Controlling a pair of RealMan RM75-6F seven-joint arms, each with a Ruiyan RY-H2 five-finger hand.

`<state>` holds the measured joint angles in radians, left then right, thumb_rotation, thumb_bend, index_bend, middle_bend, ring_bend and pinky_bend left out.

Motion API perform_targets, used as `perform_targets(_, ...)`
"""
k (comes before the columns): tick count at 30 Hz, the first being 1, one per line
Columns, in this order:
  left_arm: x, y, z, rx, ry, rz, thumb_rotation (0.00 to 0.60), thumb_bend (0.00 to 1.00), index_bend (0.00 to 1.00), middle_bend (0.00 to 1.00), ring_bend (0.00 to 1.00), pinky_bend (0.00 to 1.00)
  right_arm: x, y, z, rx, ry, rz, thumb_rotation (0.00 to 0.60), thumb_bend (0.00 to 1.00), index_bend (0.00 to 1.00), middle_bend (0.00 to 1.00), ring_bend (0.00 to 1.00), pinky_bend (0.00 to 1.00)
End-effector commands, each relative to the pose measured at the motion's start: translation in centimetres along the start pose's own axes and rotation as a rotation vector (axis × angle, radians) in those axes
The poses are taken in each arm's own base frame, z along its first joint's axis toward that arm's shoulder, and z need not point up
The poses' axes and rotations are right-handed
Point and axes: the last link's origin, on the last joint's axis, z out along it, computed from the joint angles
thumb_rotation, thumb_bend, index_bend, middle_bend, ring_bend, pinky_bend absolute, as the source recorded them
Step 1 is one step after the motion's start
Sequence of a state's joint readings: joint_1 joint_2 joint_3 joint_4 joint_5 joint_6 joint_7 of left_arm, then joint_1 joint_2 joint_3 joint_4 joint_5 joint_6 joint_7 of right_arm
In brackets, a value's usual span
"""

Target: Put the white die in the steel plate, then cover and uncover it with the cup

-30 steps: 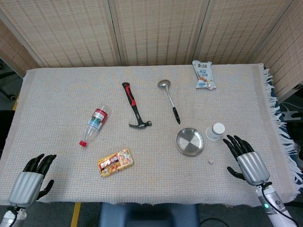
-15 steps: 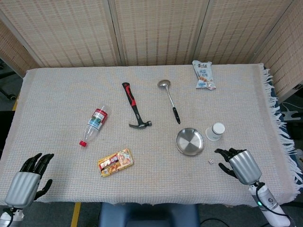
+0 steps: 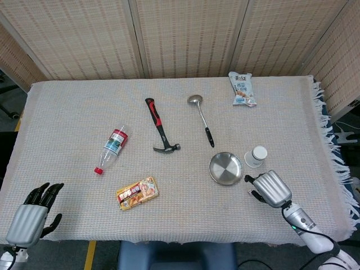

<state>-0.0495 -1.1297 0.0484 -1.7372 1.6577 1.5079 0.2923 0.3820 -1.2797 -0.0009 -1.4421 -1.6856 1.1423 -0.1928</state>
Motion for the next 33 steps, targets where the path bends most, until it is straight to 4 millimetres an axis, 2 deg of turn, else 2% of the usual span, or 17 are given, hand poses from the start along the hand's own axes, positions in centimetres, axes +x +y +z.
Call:
perform_targets(1, 0.0, 0.0, 0.0, 0.000, 0.000, 0.000, 0.600, 0.35, 0.09, 0.13, 0.09, 0.18, 0.1, -0.4, 0.6, 0.027, -0.065, -0.004, 0.600, 0.31, 0.45, 0.78, 0.78, 1.00)
perform_targets(7, 0.1, 0.0, 0.0, 0.000, 0.004, -0.006, 0.600, 0.35, 0.09, 0.13, 0.09, 0.18, -0.8, -0.5, 0.8, 0.036, -0.094, -0.024, 0.600, 0.33, 0.46, 0.79, 0.78, 1.00)
perform_targets(16, 0.1, -0.1, 0.0, 0.003, 0.005, -0.012, 0.600, 0.35, 0.09, 0.13, 0.09, 0.18, -2.0, 0.3, 1.1, -0.011, -0.163, 0.003, 0.600, 0.33, 0.39, 0.79, 0.78, 1.00)
perform_targets(33, 0.1, 0.0, 0.0, 0.002, 0.003, -0.009, 0.600, 0.35, 0.09, 0.13, 0.09, 0.18, -4.0, 1.5, 1.1, -0.047, -0.231, 0.031, 0.600, 0.24, 0.39, 0.79, 0.78, 1.00)
